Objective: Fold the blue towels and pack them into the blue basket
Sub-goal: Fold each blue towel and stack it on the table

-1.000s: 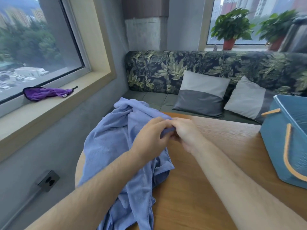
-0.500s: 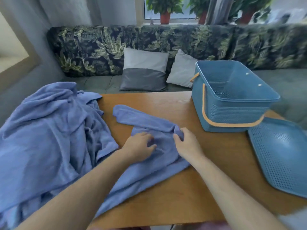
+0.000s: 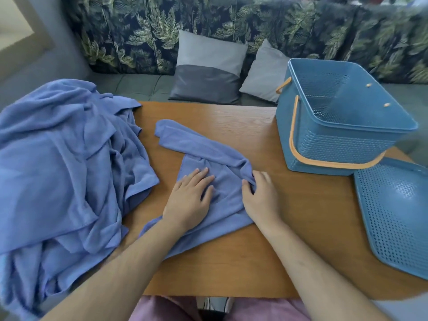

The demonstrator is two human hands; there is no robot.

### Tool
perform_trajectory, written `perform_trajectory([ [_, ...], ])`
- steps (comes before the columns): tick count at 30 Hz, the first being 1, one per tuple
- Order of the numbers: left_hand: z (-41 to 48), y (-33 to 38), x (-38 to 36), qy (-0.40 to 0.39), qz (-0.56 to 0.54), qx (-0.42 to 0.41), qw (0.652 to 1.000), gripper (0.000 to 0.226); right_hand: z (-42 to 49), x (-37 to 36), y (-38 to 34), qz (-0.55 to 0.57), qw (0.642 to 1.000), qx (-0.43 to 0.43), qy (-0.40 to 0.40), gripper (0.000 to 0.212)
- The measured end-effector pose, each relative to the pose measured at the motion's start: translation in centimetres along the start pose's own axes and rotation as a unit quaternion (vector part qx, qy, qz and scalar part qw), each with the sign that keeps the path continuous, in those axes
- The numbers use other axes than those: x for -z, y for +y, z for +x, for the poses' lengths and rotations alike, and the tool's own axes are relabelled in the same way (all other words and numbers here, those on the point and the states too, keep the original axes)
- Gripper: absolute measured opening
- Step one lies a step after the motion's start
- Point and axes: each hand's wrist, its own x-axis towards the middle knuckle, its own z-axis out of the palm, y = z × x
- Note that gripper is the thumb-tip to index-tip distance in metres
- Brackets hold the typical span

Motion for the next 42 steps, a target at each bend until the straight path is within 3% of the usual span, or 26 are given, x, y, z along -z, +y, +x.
perform_trajectory([
  [3, -0.4, -0.4, 0.1, 0.107, -0.038, 0.043, 0.993, 0.034, 0.1, 0.1, -0.2, 0.032, 0.999, -0.033, 0.005, 0.007],
  [5, -0.2, -0.7, 0.4, 0.151, -0.040, 0.129, 0.979, 0.035, 0.0, 0.3, -0.4, 0.063, 0.996, -0.066, 0.010, 0.011],
  [8, 1.3, -1.4, 1.4, 0.083, -0.041, 0.230, 0.969, 0.048, -0.2, 0.5, -0.7, 0.080, 0.992, -0.095, 0.025, 0.009],
  [12, 2.8, -2.1, 2.3, 0.035, -0.043, 0.185, 0.981, 0.025, -0.4, 0.7, -1.0, 0.085, 0.990, -0.107, 0.037, 0.011],
  [16, 3.0, -2.0, 2.8, 0.026, -0.097, 0.180, 0.979, 0.022, -0.5, 1.1, -1.2, 0.113, 0.986, -0.117, 0.047, 0.017],
  [20, 3.1, -1.6, 4.9, 0.045, -0.339, 0.243, 0.908, 0.018, -0.4, 2.2, -1.1, 0.168, 0.975, -0.138, 0.036, 0.023],
  [26, 4.5, -2.0, 10.5, 0.122, -0.533, 0.300, 0.782, 0.025, 3.1, 6.6, -3.1, 0.280, 0.946, -0.146, 0.076, 0.006],
  [30, 5.6, -2.0, 15.4, 0.116, -0.600, 0.274, 0.743, 0.019, 6.2, 10.4, -6.3, 0.313, 0.932, -0.149, 0.102, 0.018],
  [32, 6.3, -1.5, 18.0, 0.118, -0.628, 0.254, 0.726, 0.014, 7.6, 12.1, -7.9, 0.369, 0.914, -0.154, 0.067, 0.017],
  [34, 6.9, -0.7, 20.6, 0.119, -0.627, 0.228, 0.736, 0.013, 8.3, 13.8, -9.8, 0.423, 0.894, -0.143, 0.019, 0.010],
  [42, 4.7, 3.3, 29.0, 0.184, -0.592, 0.124, 0.775, 0.015, 7.5, 20.3, -16.1, 0.404, 0.914, -0.031, -0.013, 0.026],
])
